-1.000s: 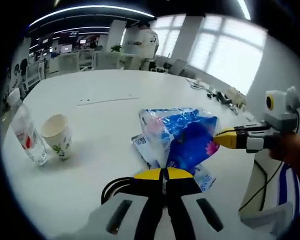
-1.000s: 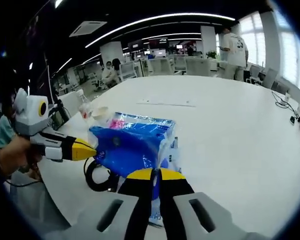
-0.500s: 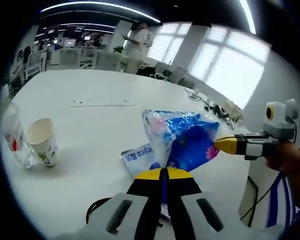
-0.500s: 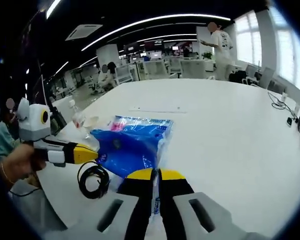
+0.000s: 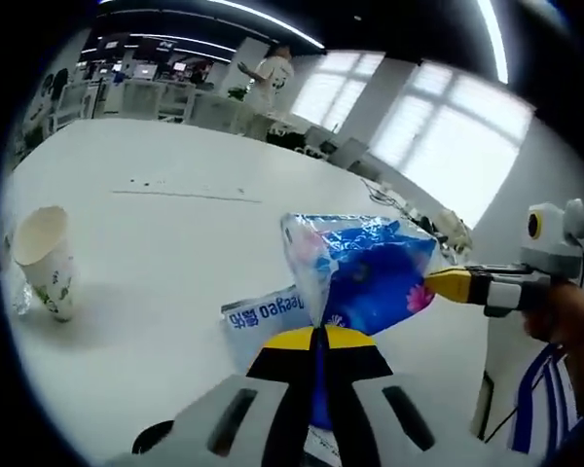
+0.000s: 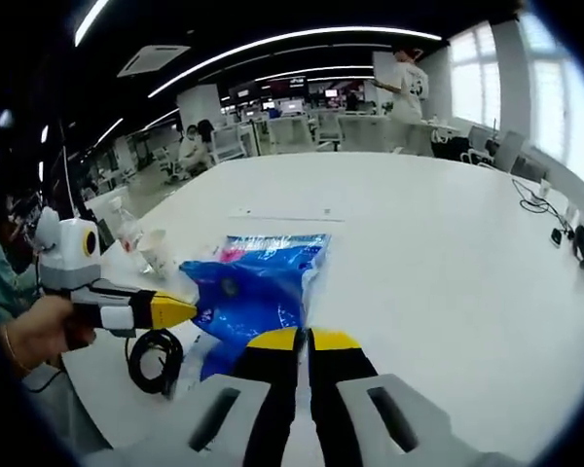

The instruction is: Arrange the tabletop items into an orderly group along one side of the table until the central work area is clear of visible clutter.

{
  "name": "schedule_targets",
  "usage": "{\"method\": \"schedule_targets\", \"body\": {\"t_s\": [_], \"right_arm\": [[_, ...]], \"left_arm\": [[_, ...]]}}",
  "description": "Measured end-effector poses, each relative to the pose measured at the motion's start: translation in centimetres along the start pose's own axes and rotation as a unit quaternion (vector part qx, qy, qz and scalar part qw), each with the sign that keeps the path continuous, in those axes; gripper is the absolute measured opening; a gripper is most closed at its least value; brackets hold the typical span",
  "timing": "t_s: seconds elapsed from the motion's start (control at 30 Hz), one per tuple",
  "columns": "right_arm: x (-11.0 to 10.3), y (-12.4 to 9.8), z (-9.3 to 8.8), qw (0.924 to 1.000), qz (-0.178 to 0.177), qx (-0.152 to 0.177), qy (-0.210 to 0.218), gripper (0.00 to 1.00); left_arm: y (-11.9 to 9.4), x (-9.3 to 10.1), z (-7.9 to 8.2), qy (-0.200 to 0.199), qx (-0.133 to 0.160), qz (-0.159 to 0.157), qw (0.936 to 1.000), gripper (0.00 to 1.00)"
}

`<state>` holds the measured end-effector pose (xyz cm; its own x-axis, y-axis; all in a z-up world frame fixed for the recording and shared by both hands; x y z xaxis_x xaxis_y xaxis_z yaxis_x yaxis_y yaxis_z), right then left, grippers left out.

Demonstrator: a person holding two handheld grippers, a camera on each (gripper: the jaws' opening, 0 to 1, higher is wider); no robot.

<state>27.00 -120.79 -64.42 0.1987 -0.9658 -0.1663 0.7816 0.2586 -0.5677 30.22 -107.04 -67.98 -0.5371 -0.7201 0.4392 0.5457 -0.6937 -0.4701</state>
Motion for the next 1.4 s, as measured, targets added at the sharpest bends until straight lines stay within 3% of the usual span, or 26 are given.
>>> {"method": "schedule_targets", "body": {"t_s": [0.37,0.83,1.0,1.1,1.27,1.4], "right_arm": [[2.8,1.0,0.2,0.9991,-0.035,0.015,0.016,0.00],[5.6,2.0,-0.3,0.9969,-0.066,0.022,0.036,0.00],[6.6,2.8,-0.7,0.9966,-0.069,0.022,0.039,0.00],[7.1,3.4,-0.9,0.9966,-0.067,0.020,0.042,0.00],[8.1,4.8,-1.4,0.9969,-0.060,0.028,0.042,0.00],[8.6,6.2,-2.3,0.9961,-0.041,0.030,0.072,0.00]], "left_arm": [[3.1,0.3,-0.4,-0.053,0.022,-0.022,0.9981,0.00],[6.0,0.8,-1.3,-0.086,0.043,-0.048,0.9942,0.00],[6.7,0.8,-1.2,-0.087,0.057,-0.048,0.9934,0.00],[7.2,0.7,-1.5,-0.115,0.051,-0.050,0.9908,0.00],[7.8,0.3,-1.5,-0.119,0.055,-0.042,0.9904,0.00],[8.2,-0.5,-1.6,-0.122,0.049,-0.032,0.9907,0.00]]}}
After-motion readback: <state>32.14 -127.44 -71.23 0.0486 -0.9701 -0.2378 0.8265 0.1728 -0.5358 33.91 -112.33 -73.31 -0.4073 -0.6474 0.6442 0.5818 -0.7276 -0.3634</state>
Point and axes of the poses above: the point that each gripper's makers call its tool centre point, and the gripper's own axes: y roughly forward along the fingers, x roughly to its right, z roughly out of its top, the point moved 2 cm from there along -y, roughly backward along the fingers, and after that the axes turned 4 degrees about z, right-handed, at the moved point
